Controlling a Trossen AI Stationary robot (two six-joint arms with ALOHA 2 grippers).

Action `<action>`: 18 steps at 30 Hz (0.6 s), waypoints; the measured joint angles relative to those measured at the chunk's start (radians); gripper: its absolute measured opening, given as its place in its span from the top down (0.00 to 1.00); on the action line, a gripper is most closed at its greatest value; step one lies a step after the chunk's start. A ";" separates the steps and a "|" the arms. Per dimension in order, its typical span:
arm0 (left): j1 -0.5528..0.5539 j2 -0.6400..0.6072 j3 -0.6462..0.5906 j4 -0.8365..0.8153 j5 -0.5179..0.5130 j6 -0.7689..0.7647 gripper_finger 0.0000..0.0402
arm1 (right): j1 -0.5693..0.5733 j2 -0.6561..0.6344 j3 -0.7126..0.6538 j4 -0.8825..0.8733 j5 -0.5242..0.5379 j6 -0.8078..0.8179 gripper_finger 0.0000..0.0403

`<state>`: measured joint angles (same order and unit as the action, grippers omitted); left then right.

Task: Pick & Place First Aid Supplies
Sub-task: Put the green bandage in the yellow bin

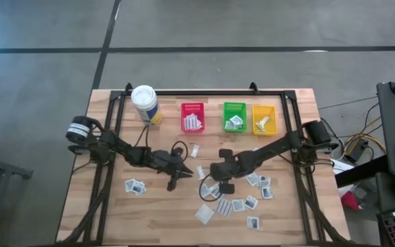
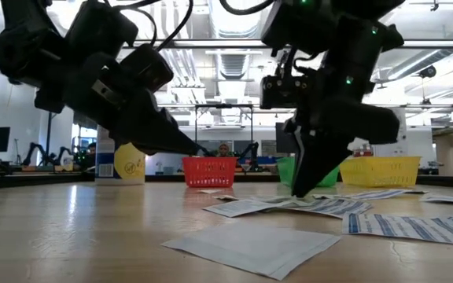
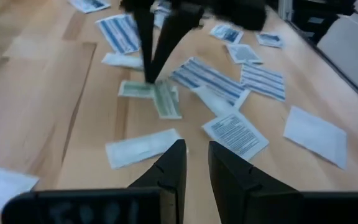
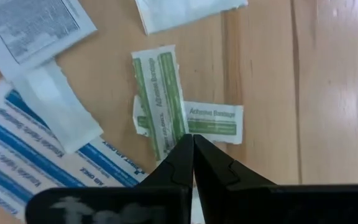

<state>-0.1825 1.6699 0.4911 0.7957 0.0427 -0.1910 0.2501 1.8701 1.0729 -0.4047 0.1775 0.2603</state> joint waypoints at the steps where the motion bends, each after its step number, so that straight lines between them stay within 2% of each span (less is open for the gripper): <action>1: 0.000 0.004 0.004 0.003 0.001 0.005 0.84 | 0.000 0.009 0.000 0.009 0.001 0.000 0.98; 13: 0.002 0.104 0.085 0.004 0.045 0.039 0.84 | 0.000 0.068 0.002 0.180 -0.015 0.027 0.98; 18: 0.006 0.150 0.113 0.006 0.046 0.054 0.84 | -0.007 0.084 0.003 0.189 -0.017 0.098 0.98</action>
<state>-0.1762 1.8196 0.6041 0.8022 0.0888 -0.1369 0.2435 1.9545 1.0763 -0.2160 0.1602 0.3583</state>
